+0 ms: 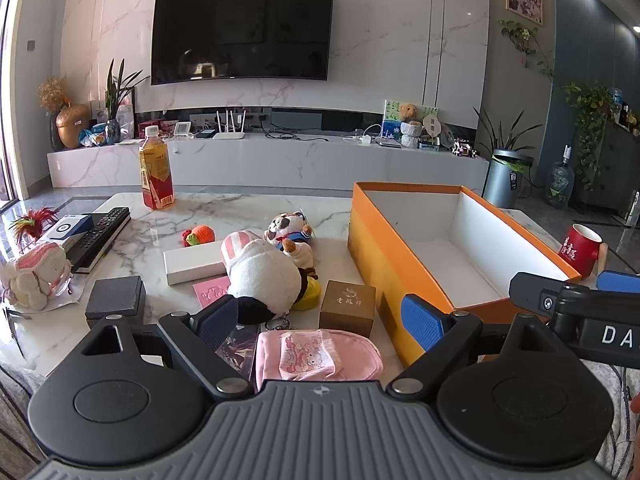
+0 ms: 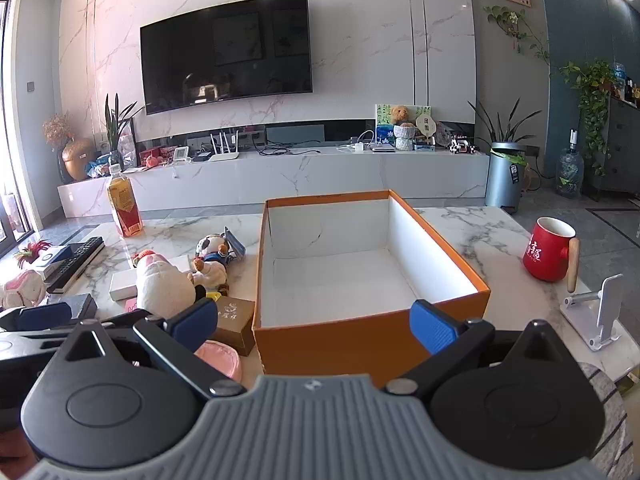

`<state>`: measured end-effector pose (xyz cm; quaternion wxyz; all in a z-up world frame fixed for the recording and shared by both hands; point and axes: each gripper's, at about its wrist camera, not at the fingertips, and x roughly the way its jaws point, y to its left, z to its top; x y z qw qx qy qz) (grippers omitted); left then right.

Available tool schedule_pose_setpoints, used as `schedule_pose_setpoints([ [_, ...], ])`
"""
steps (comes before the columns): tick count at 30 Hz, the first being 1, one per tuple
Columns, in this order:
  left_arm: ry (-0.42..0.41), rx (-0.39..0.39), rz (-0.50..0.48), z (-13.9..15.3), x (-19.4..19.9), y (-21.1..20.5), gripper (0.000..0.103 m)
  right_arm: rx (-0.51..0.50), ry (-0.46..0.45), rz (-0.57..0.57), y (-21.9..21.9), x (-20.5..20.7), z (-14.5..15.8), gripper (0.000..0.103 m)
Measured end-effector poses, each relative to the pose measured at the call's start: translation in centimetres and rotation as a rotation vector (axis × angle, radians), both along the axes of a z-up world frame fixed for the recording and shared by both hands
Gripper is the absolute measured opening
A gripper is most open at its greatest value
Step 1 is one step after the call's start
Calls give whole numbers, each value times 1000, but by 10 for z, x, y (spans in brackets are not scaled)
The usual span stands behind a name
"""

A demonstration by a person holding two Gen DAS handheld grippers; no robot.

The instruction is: Organize objects

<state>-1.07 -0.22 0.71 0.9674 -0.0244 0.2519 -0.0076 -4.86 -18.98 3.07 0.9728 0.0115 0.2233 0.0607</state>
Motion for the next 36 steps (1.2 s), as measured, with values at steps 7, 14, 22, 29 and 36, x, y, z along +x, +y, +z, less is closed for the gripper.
schedule_pose_setpoints([
  [7,-2,-8,1,1,0,1,103,10,1,1,0,-1,1,102],
  [14,14,-9,8,0,2,6,103,24,27,18,2,2,-3,102],
  [22,50,-34,86,2,8,38,103,71,101,239,22,4,-12,102],
  [29,109,-115,253,1,13,91,103,125,145,485,58,15,-30,102],
  [36,217,-144,350,-10,18,116,103,-29,202,587,103,46,-68,102],
])
